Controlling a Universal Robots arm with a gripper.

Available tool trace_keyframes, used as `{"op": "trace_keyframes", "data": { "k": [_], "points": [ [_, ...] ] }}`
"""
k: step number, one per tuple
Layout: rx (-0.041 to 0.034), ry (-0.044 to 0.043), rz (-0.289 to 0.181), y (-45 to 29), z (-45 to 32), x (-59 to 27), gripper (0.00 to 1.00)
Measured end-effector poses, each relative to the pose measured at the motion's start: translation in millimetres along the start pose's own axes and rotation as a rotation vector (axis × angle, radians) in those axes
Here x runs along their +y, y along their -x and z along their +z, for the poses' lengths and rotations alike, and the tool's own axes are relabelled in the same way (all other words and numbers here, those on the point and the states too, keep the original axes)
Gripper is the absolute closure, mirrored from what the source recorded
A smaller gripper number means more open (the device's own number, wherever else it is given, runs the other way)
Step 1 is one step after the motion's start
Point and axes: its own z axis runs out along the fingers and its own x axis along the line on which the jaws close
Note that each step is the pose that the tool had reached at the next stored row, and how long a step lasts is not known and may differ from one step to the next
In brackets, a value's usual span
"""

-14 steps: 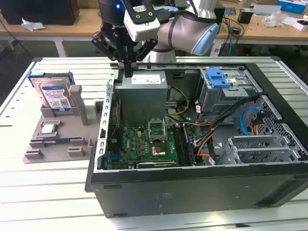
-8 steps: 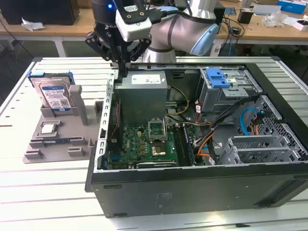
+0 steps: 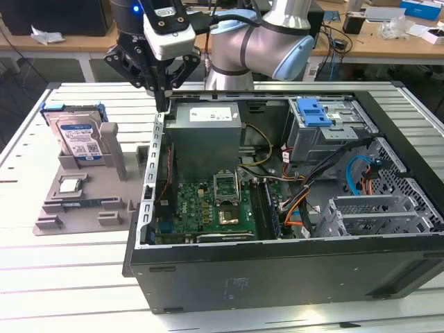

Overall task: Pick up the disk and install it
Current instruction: 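Reach for the disk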

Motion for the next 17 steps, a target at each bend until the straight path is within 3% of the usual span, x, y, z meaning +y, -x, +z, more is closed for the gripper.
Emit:
{"op": "trace_keyframes", "data": {
  "k": [2,6,17],
  "points": [
    [0.0,0.0,0.0,-4.1,-0.1,-0.3,0.89],
    [0.0,0.0,0.0,-21.5,-0.5,-1.6,0.89],
    [0.0,0.0001,0.0,-47.4,-1.2,-3.5,0.89]
  ]
}}
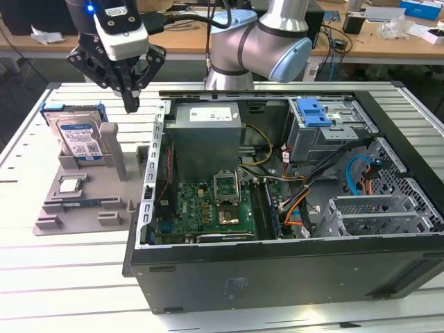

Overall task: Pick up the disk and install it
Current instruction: 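Reach for the disk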

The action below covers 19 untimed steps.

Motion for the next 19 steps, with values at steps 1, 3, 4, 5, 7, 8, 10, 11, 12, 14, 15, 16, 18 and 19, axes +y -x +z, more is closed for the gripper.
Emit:
{"op": "trace_keyframes", "data": {
  "k": [1,3,4,5,7,8,10,11,12,14,15,16,18,19],
  "points": [
    [0.0,0.0,0.0,-1.6,0.0,-0.1,0.89],
    [0.0,0.0,0.0,-7.9,-0.2,-0.6,0.89],
    [0.0,0.0,0.0,-9.9,-0.2,-0.7,0.89],
    [0.0,0.0,0.0,-11.5,-0.3,-0.9,0.89],
    [0.0001,-0.0001,0.0,-14.5,-0.4,-1.1,0.89],
    [0.0001,-0.0001,0.0,-16.7,-0.5,-1.2,0.89],
    [0.0,0.0,0.0,-20.1,-0.6,-1.5,0.89],
    [0.0,0.0,0.0,-21.4,-0.6,-1.6,0.89],
    [0.0,0.0,0.0,-22.8,-0.6,-1.7,0.89],
    [0.0,0.0,0.0,-26.7,-0.7,-2.0,0.89],
    [0.0,0.0,0.0,-28.6,-0.7,-2.1,0.89],
    [0.0,0.0,0.0,-30.3,-0.8,-2.3,0.89],
    [0.0,-0.0001,0.0,-33.6,-0.9,-2.5,0.89],
    [0.0,-0.0001,0.0,-35.7,-1.0,-2.7,0.89]
  ]
}}
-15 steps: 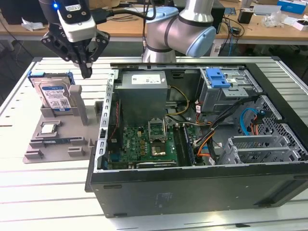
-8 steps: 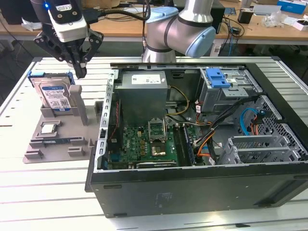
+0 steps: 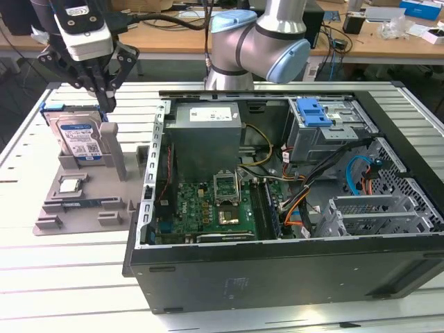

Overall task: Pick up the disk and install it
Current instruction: 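Reach for the disk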

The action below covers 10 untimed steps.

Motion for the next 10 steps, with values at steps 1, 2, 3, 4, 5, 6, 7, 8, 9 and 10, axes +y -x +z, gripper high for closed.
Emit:
{"op": "trace_keyframes", "data": {
  "k": [1,2,3,4,5,6,7,8,9,10],
  "points": [
    [0.0,0.0001,0.0,-1.5,0.0,-0.1,0.89],
    [0.0001,0.0,0.0,-3.0,-0.1,-0.2,0.89],
    [0.0,0.0,0.0,-4.2,-0.1,-0.3,0.89],
    [0.0,0.0,0.0,-5.4,-0.2,-0.4,0.89],
    [0.0001,0.0,0.0,-6.4,-0.2,-0.5,0.89],
    [0.0001,0.0,0.0,-8.1,-0.2,-0.6,0.89],
    [0.0001,0.0,0.0,-9.2,-0.3,-0.7,0.89],
    [0.0,0.0,0.0,-10.7,-0.3,-0.8,0.89],
    [0.0,0.0,0.0,-11.7,-0.3,-0.9,0.89],
    [0.0,0.0,0.0,-12.9,-0.3,-0.9,0.89]
  ]
}}
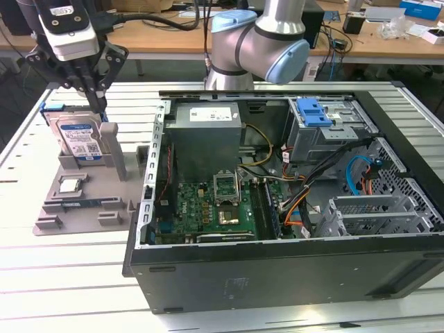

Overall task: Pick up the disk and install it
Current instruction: 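Reach for the disk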

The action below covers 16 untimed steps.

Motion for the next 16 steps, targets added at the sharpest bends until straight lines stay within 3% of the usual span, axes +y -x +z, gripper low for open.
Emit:
{"op": "trace_keyframes", "data": {
  "k": [16],
  "points": [
    [0.0001,0.0,0.0,-21.4,-0.6,-1.6,0.89]
  ]
}}
